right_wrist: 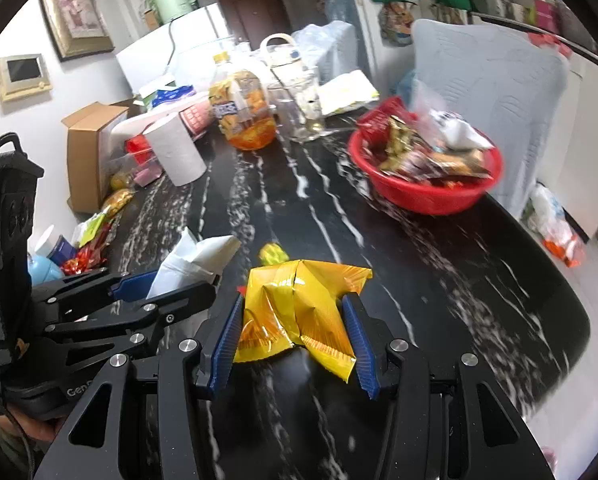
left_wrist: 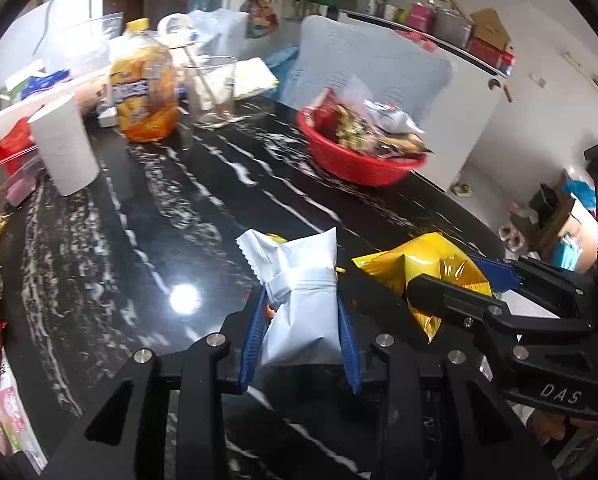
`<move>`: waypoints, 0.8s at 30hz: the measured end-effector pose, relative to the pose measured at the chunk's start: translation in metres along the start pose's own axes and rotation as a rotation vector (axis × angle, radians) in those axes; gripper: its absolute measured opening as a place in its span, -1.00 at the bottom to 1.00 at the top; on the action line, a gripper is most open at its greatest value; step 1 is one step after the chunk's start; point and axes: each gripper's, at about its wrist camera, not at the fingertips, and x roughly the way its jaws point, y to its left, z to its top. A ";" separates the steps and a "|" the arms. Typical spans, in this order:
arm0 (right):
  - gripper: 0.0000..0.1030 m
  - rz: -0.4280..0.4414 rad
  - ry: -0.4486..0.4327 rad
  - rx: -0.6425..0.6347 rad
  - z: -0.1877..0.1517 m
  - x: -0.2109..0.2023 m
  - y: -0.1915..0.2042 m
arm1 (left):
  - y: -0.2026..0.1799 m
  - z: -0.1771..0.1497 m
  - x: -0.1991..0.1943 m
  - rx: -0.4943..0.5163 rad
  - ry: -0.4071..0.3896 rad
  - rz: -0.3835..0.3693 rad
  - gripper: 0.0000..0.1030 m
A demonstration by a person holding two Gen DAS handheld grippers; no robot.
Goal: Organize snacks
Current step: 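Carry the white packet with the left tool while the right tool carries the yellow bag to the basket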
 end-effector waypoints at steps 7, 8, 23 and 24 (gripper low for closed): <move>-0.04 -0.021 -0.006 0.075 -0.019 -0.019 -0.023 | -0.027 -0.001 0.007 0.047 0.017 -0.046 -0.35; -0.04 -0.024 -0.007 0.084 -0.021 -0.021 -0.026 | -0.032 0.000 0.008 0.056 0.021 -0.053 -0.35; -0.04 -0.044 -0.037 0.173 -0.016 -0.035 -0.074 | -0.070 0.037 0.027 0.111 0.021 -0.118 -0.35; -0.04 -0.048 -0.042 0.170 -0.013 -0.035 -0.076 | -0.071 0.040 0.028 0.112 0.017 -0.119 -0.35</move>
